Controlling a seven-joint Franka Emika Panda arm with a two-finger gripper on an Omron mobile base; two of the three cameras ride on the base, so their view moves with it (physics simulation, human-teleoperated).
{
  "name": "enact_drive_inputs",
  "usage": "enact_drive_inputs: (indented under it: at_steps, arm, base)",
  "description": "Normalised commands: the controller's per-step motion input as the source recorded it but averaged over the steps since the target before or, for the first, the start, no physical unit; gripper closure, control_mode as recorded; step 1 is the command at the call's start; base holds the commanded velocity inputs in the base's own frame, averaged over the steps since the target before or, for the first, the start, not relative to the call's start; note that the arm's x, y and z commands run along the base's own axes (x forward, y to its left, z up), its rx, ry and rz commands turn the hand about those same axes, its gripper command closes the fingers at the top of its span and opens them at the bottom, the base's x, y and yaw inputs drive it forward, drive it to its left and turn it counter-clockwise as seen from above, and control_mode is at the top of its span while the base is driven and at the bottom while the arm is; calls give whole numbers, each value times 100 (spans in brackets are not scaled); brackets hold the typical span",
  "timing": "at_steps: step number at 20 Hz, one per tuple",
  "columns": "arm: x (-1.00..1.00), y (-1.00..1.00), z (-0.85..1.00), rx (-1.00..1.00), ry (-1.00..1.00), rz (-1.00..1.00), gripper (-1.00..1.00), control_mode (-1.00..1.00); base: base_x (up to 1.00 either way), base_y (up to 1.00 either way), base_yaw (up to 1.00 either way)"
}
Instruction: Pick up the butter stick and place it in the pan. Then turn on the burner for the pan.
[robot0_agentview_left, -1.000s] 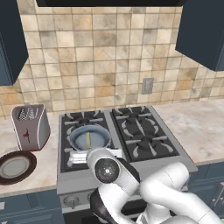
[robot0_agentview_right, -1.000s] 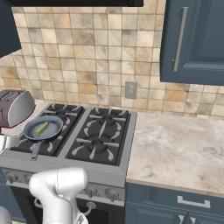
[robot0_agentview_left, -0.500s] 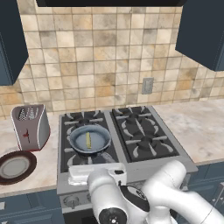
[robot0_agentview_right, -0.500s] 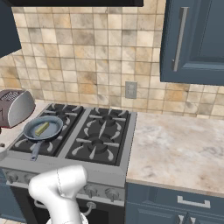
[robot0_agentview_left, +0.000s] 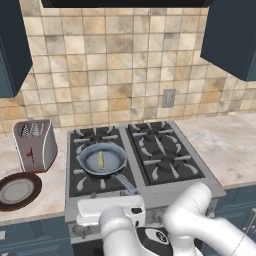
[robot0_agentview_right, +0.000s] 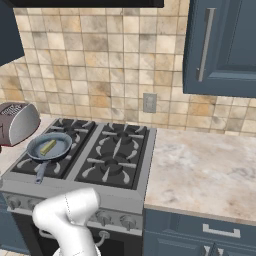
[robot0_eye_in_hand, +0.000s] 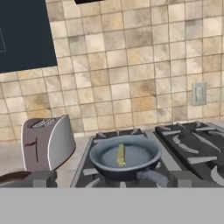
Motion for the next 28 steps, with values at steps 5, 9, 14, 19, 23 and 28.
enact_drive_inputs:
  at_steps: [5,9,14,19,23,28]
  arm:
    - [-11,0,-33,0,-5,0,-100,-100]
    - [-5,0,-32,0,-12,2,-100,-100]
    - [-10,0,-25,0,-13,6,-100,-100]
    - [-14,0,-27,0,-5,2,-100,-100]
    - [-11,0,-11,0,0,0,-100,-100]
    - [-9,4,-18,0,0,0,-100,-100]
  base:
    - [0,0,0]
    - [0,0,0]
    - [0,0,0]
    - [0,0,0]
    - [0,0,0]
    - [0,0,0]
